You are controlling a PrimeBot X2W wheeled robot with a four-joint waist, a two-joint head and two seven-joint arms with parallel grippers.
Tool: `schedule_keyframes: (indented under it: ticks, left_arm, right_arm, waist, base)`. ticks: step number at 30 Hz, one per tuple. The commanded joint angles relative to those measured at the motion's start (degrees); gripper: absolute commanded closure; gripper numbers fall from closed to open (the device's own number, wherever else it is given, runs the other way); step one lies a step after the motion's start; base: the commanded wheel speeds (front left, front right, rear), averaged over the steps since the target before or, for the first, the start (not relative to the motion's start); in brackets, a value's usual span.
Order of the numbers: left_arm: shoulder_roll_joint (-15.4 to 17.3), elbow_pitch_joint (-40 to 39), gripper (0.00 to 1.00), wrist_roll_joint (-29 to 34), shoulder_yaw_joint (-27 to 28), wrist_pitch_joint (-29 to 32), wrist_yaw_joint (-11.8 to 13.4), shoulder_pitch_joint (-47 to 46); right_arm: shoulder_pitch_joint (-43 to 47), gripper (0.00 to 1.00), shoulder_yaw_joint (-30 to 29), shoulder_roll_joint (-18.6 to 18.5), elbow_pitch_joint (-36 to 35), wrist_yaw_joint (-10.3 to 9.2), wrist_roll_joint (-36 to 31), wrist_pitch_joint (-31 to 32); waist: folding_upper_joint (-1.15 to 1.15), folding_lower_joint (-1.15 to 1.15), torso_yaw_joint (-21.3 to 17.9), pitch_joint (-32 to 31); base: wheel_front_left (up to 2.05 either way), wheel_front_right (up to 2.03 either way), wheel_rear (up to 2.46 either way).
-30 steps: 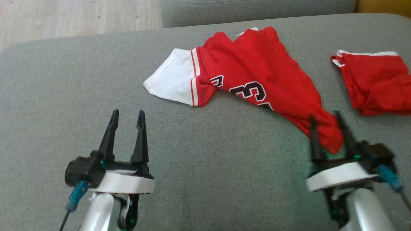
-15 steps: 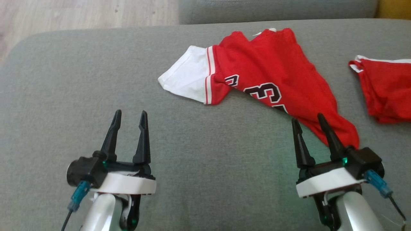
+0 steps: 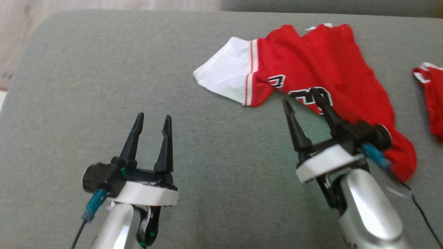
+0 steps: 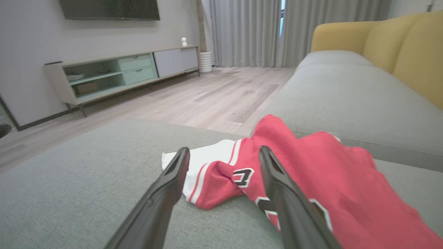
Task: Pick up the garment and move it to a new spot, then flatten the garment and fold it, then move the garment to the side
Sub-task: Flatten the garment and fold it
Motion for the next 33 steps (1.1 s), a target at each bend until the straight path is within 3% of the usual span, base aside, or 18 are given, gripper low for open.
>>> schedule_keyframes:
  ticks: [1,15,25,26,27,33]
  left_arm:
    - [0.2,-1.5,0.00,-0.6,1.4,-0.4,0.2,-2.5]
    - [0.2,-1.3,0.00,-3.8,-2.9,-0.4,1.8,-4.3]
    - [0.2,-1.5,0.00,-5.0,-4.5,-0.4,2.6,-5.3]
    - [0.2,-1.5,0.00,-5.1,-4.7,-0.4,2.7,-5.4]
    - [0.2,-1.5,0.00,-5.1,-4.8,-0.4,2.7,-5.5]
    - [0.2,-0.9,0.00,-4.6,-4.5,-0.4,2.8,-5.0]
  right_arm:
    - [-3.2,0.00,2.0,-0.1,-0.6,-0.05,-0.7,0.5]
    - [-19.6,0.00,6.7,-3.4,22.1,-0.05,0.6,11.0]
    - [-26.6,0.00,11.6,-5.1,35.8,-0.05,-4.3,10.1]
    - [-27.0,0.64,11.7,-4.8,36.9,-0.05,-4.7,9.7]
    - [-27.4,1.00,11.7,-4.5,37.8,-0.05,-5.0,9.1]
    - [-28.6,1.00,10.1,-1.9,40.1,-0.05,-4.6,2.3]
  waist:
    - [0.00,0.00,1.3,0.7]
    - [0.00,0.00,9.0,4.0]
    - [0.00,0.00,10.5,5.1]
    - [0.00,0.00,10.5,5.2]
    - [0.00,0.00,10.5,5.2]
    - [0.00,0.00,9.3,3.7]
  base:
    - [0.00,0.00,0.00]
    - [0.00,0.00,0.00]
    - [0.00,0.00,0.00]
    - [0.00,0.00,0.00]
    - [0.00,0.00,0.00]
    - [0.00,0.00,0.00]
